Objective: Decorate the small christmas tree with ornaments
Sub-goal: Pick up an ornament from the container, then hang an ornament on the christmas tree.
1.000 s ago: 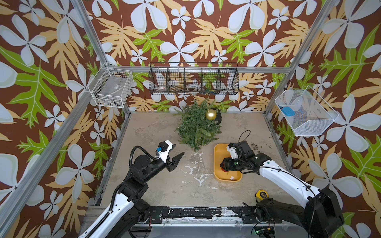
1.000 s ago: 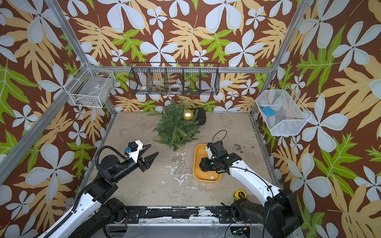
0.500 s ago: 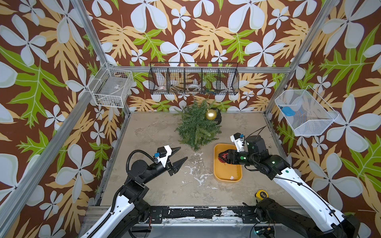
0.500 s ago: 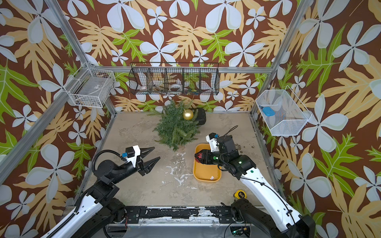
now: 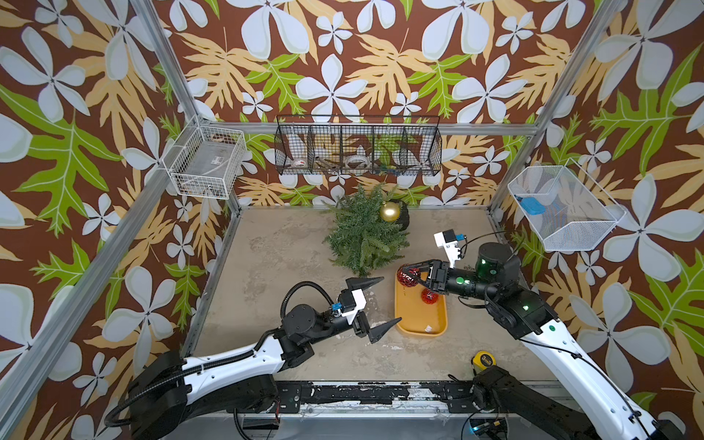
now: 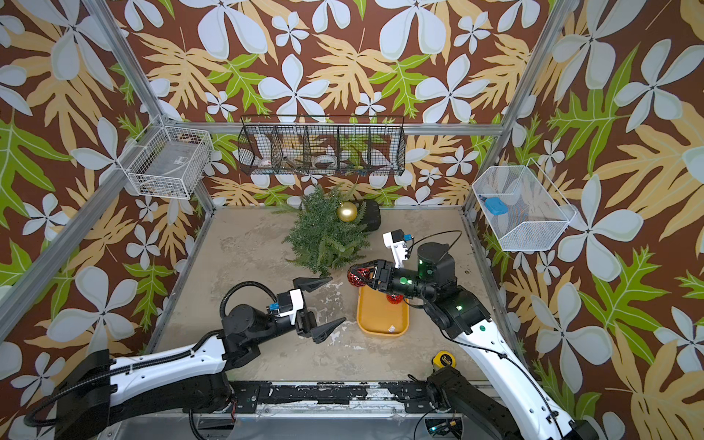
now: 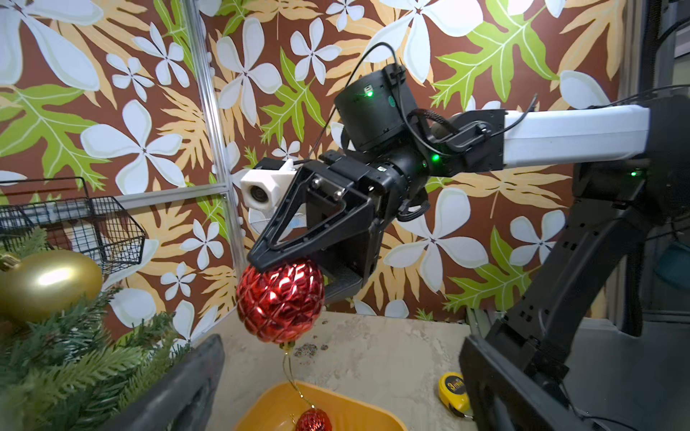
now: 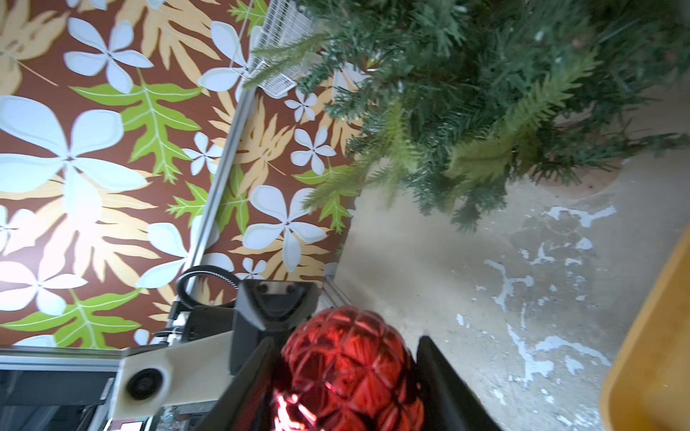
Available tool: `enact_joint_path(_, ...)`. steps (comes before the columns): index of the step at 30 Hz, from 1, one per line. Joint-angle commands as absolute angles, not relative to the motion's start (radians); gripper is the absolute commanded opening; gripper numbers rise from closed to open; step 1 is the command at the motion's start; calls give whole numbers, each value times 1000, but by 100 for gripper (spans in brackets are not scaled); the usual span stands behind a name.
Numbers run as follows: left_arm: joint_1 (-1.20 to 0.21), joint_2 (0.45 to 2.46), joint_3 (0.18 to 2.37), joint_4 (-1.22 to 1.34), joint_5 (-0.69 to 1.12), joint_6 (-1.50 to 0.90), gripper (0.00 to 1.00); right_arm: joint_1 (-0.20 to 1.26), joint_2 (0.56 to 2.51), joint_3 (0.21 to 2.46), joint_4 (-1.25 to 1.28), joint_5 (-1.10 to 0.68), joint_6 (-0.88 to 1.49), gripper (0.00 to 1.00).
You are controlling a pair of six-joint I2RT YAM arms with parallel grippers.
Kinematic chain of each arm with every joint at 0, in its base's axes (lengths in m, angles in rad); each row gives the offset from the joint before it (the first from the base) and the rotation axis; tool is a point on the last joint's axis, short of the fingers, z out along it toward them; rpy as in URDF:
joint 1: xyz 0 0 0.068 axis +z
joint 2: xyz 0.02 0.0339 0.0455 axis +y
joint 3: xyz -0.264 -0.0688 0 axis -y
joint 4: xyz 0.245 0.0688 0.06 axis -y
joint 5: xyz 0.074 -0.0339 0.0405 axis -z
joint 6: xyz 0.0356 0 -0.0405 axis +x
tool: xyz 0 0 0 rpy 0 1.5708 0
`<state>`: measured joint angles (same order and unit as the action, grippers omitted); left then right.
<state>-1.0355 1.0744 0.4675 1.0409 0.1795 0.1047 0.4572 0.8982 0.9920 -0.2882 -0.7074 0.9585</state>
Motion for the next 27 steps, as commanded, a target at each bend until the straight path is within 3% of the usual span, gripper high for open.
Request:
enact_joint_path(1, -1046, 1147, 491, 1344, 101, 92, 100, 458, 879, 1005, -196, -751, 1070, 55)
enact_joint_path(5, -1053, 1219, 530, 1420, 43, 76, 100, 458, 858, 990, -155, -781, 1128, 56)
enact_joint_path(15, -1056, 1329, 592, 1495, 100, 87, 98, 457, 831, 968, -76, -818, 1207, 57)
enact_joint_path(27, -1056, 1431, 668, 1554, 153, 94, 86, 457, 832, 977, -42, -855, 1244, 58)
